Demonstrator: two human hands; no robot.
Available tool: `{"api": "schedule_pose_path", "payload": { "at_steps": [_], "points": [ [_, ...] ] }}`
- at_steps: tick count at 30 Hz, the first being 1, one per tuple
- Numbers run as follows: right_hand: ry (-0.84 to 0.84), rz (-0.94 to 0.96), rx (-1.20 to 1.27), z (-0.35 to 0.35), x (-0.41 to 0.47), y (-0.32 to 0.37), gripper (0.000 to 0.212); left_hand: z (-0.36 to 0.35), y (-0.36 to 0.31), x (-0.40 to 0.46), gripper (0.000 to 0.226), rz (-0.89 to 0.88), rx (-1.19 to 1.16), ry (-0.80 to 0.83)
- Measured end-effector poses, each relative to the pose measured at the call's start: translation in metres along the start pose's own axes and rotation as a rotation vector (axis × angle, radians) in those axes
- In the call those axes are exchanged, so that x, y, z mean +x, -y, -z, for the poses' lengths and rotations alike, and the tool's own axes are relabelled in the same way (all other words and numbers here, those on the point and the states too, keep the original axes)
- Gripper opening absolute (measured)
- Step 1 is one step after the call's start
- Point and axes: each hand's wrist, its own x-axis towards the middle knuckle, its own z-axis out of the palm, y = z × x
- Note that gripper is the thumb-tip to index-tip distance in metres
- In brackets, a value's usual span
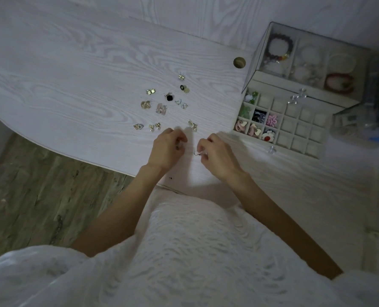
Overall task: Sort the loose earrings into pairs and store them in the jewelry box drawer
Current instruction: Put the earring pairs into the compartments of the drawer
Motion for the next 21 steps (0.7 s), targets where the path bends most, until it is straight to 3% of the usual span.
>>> {"api": "schedule_pose_path", "payload": {
  "at_steps": [7,12,21],
  "points": [
    [-0.389,-0.243,0.153,0.079,0.011,-0.039,0.009,-0.005,-0.008,0.005,0.016,-0.061,0.003,0.030],
    [-0.590,-0.262,0.120,0.111,0.025,-0.075,0.008,-0.003,-0.026,0.018,0.018,-0.116,-0.056,0.018],
    [-0.476,-0.323,-0.022,0.089,0.048,-0.095,0.019,-0.007,-0.098,0.072,0.017,-0.304,-0.250,0.001]
  ]
}}
